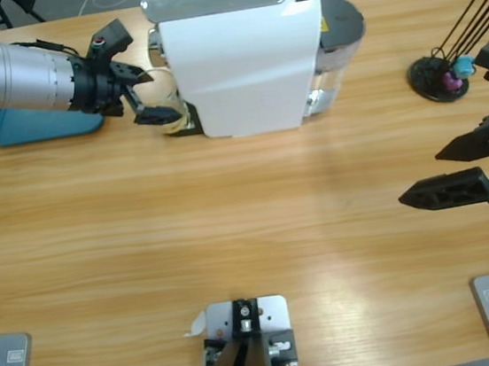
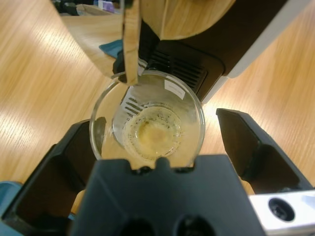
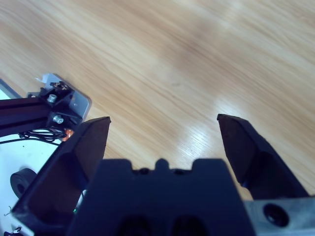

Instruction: Pour coffee

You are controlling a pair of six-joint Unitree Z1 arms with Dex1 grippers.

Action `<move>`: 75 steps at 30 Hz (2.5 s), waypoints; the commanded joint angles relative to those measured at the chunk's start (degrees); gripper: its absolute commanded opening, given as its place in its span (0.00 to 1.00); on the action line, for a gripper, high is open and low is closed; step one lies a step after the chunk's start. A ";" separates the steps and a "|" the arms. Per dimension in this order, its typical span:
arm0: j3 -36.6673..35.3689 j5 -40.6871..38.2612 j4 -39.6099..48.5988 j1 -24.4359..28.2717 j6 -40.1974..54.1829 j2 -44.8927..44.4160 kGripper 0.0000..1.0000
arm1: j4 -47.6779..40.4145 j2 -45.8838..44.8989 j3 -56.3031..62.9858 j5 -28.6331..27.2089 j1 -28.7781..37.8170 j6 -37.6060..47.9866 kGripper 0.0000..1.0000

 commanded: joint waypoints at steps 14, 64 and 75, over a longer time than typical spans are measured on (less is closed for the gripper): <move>3.61 -3.99 -1.15 3.42 -0.27 -3.87 1.00 | -2.43 0.27 2.41 1.34 -0.98 1.05 0.96; 11.28 14.47 22.13 -4.25 -22.65 -35.79 1.00 | 31.44 42.17 -76.18 -5.25 -8.41 -6.70 0.00; 11.91 14.65 21.02 -4.23 -22.67 -34.30 1.00 | 31.53 44.49 -75.93 -4.28 -8.45 -7.83 0.00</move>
